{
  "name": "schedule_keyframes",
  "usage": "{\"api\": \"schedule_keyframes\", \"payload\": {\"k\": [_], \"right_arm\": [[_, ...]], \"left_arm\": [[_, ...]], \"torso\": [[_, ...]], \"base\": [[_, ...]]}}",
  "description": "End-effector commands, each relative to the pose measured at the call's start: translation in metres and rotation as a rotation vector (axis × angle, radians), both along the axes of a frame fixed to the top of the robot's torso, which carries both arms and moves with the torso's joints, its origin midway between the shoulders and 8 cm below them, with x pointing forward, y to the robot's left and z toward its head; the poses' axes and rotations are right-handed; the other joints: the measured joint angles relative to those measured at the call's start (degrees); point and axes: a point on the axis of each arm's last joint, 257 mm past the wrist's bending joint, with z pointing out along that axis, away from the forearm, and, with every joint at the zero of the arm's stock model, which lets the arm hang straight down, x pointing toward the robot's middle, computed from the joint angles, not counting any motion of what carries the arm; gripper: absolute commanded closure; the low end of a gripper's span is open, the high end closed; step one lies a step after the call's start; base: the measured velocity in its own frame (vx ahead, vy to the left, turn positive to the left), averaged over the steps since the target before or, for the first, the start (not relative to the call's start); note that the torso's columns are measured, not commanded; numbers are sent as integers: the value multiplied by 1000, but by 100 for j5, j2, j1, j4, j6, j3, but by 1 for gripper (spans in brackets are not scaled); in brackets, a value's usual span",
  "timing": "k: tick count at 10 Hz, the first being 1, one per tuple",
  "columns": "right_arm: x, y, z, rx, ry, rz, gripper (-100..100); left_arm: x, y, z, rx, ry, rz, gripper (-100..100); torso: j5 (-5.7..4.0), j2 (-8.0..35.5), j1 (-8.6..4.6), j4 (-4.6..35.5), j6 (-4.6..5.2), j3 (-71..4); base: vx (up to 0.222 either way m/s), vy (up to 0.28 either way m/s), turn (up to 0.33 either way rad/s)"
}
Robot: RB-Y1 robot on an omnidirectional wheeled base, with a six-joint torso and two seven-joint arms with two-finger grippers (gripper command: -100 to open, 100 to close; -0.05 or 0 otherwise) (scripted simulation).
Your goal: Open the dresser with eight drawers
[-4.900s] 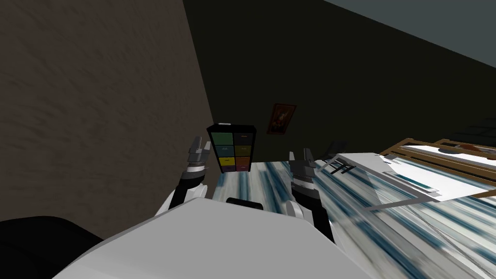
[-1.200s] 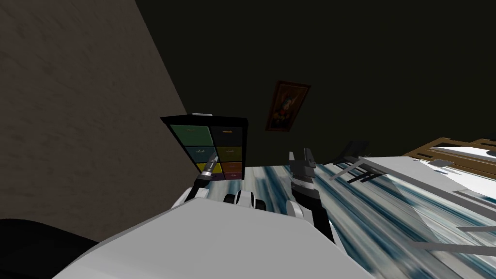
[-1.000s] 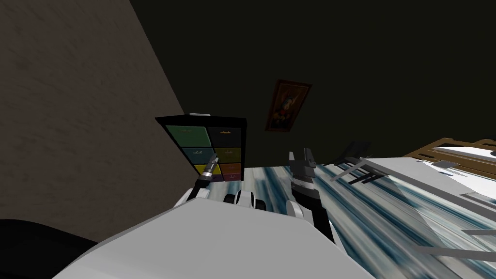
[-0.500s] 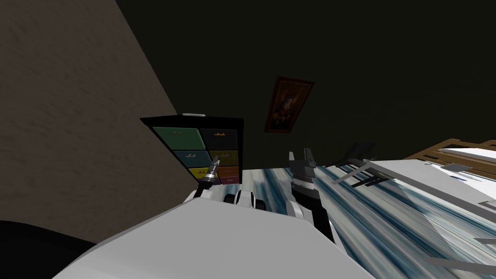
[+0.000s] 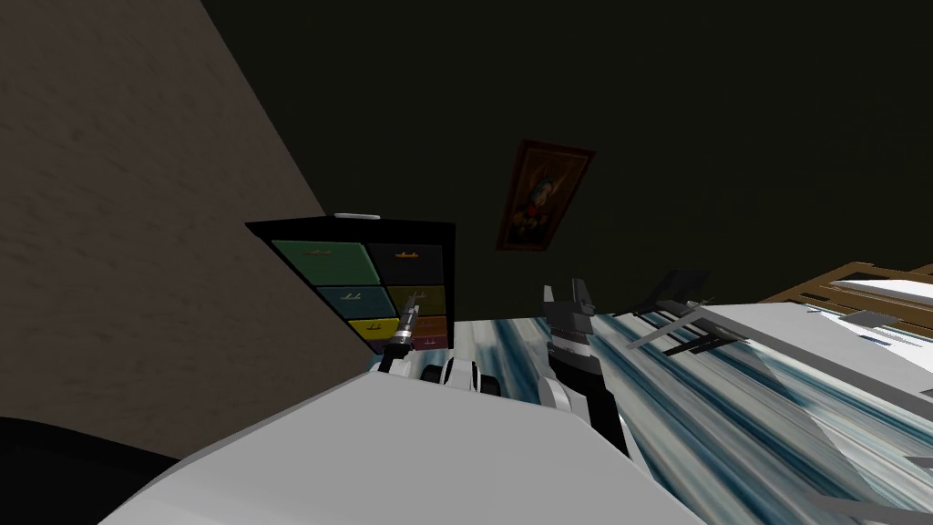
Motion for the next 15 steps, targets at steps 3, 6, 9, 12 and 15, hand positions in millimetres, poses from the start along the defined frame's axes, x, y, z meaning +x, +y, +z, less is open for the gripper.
{"api": "schedule_keyframes", "payload": {"k": [3,6,9,12,15], "right_arm": [[0,0,0,0,0,0,0],[0,0,0,0,0,0,0],[0,0,0,0,0,0,0],[0,0,0,0,0,0,0],[0,0,0,0,0,0,0]], "left_arm": [[7,1,8,-1,-3,1,-100],[3,9,8,37,-3,-12,-100],[5,24,12,103,8,-34,-100],[9,34,16,149,24,-55,-100],[17,23,17,105,32,-57,-100]], "torso": [[1,-21,1,-6,0,-13],[10,-21,10,-13,6,-7],[-3,-23,13,0,-7,-13],[2,-12,9,-2,-1,-7],[-1,-1,-7,0,1,0]], "base": [[40,4,-2],[-18,-2,4],[-11,3,-9],[-14,26,-5],[-46,39,-24]]}}
